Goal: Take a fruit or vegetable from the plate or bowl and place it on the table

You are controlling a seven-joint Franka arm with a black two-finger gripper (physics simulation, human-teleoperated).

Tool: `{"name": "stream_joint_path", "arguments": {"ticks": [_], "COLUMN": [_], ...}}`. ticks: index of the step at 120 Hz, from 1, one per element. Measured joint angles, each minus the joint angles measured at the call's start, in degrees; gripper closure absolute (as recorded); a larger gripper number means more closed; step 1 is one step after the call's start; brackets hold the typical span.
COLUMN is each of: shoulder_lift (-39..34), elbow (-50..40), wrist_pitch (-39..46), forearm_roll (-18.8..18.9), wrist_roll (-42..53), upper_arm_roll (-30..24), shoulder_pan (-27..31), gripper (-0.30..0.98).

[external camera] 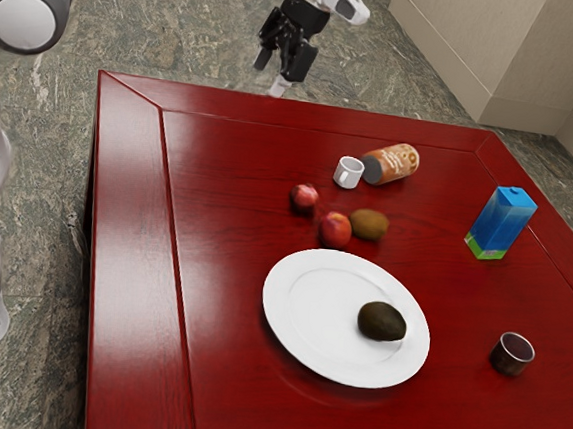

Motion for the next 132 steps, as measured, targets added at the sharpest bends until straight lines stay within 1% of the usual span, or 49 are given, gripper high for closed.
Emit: {"name": "stream_joint_path", "arguments": {"ticks": [12, 25, 35, 46, 50, 55, 59, 62, 67, 72, 83, 94, 97, 106, 115, 132], "shoulder_lift": [0.03, 0.10, 0.11, 0.08, -0.17, -0.43, -0.39, 0.08, 3.03, 6.87, 12.66, 14.56, 14.84, 15.84, 16.21, 15.67], "elbow": [-0.30, -0.09, -0.05, 0.00, 2.65, 8.72, 11.93, 13.23, 14.40, 14.90, 14.79, 13.34, 12.85, 12.14, 11.71, 6.54], "wrist_pitch": [8.22, 13.50, 16.03, 17.84, 18.00, 17.58, 17.54, 17.63, 18.07, 18.98, 20.44, 21.42, 21.63, 22.65, 23.37, 24.09], "forearm_roll": [-0.23, -1.43, -1.85, -1.96, -0.93, 2.99, 5.44, 6.85, 8.65, 9.91, 11.69, 12.61, 12.45, 10.42, 9.33, 8.31], "wrist_roll": [0.56, 1.10, 1.45, 1.79, 1.90, 2.02, 2.12, 2.21, 2.33, 2.46, 2.68, 2.84, 2.87, 2.99, 3.32, 4.32], "upper_arm_roll": [0.16, 1.19, 1.34, 1.29, 0.42, -3.99, -8.01, -10.45, -14.35, -16.55, -18.27, -18.63, -18.67, -18.78, -21.79, -23.53], "shoulder_pan": [6.34, 10.57, 12.43, 12.44, 12.57, 14.83, 15.85, 15.31, 13.91, 10.68, -1.43, -8.38, -9.31, -10.97, -11.91, -11.93], "gripper": [0.02, 0.02, 0.02, 0.02, 0.02, 0.02, 0.02, 0.02, 0.02, 0.02, 0.02, 0.02, 0.02, 0.02, 0.02, 0.02]}}
